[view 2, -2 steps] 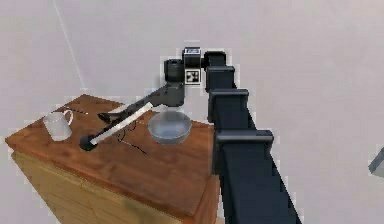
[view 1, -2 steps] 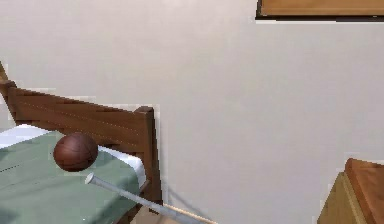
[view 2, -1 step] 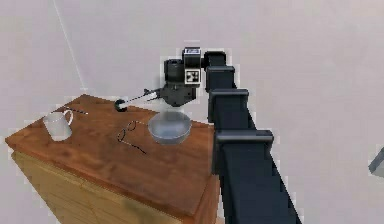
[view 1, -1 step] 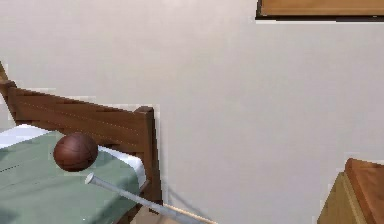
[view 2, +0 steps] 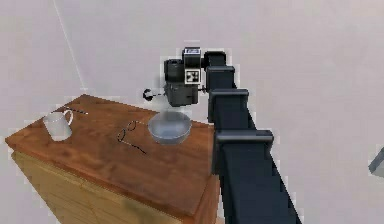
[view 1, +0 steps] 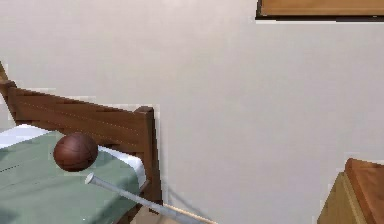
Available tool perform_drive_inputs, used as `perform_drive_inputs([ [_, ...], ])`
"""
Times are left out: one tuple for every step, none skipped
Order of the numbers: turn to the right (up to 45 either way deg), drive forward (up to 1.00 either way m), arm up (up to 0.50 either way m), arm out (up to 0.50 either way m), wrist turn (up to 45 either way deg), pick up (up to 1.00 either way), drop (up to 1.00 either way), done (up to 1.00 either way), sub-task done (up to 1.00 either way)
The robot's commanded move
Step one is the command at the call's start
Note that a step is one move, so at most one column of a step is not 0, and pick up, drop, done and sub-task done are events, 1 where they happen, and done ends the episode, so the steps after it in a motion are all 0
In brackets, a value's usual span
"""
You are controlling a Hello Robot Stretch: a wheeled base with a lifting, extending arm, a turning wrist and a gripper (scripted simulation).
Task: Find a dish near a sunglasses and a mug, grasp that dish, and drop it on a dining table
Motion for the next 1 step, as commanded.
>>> perform_drive_inputs([
  [0.0,0.0,-0.16,0.0,0.0,0.0,0.0,0.0,0.0],
])
